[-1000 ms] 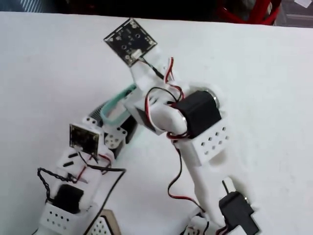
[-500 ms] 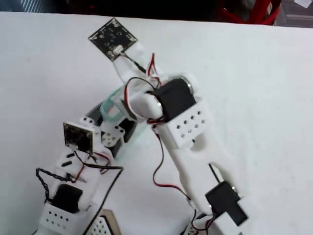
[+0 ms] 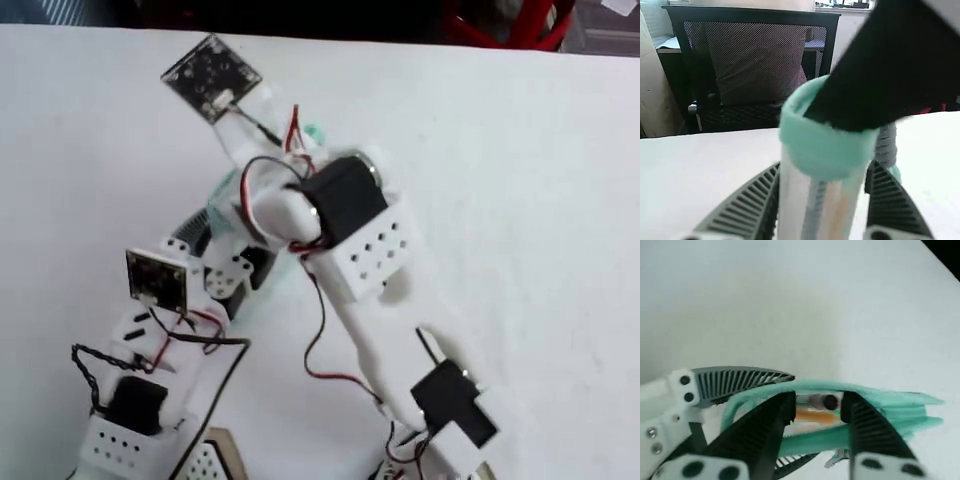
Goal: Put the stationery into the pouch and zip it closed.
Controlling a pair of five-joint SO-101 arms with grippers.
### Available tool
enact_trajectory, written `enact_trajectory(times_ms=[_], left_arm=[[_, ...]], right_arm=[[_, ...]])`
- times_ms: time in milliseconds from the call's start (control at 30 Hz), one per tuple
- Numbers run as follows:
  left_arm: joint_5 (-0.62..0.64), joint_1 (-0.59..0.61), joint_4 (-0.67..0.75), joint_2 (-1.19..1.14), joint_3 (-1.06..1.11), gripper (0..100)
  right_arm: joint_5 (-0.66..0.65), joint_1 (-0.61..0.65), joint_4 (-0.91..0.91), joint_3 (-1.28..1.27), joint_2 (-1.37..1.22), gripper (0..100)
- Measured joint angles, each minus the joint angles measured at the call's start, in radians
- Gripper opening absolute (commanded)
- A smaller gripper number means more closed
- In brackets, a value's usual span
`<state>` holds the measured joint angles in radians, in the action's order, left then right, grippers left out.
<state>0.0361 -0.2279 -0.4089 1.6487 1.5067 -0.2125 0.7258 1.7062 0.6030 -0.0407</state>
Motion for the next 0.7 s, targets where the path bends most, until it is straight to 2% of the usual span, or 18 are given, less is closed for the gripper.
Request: enact_trajectory(times_ms=[267, 533, 700], left_arm=[[0.000, -0.003, 0.000, 0.000, 0.000, 25], [0.000, -0.002, 0.000, 0.000, 0.014, 16], [0.000, -0.002, 0.014, 0.000, 0.014, 15]], right_arm=[[0.002, 0.015, 0.009, 0.015, 0.077, 26.2], [0.002, -0.035, 0.011, 0.192, 0.173, 26.2], [0.002, -0.123, 0.011, 0.195, 0.189, 26.2]])
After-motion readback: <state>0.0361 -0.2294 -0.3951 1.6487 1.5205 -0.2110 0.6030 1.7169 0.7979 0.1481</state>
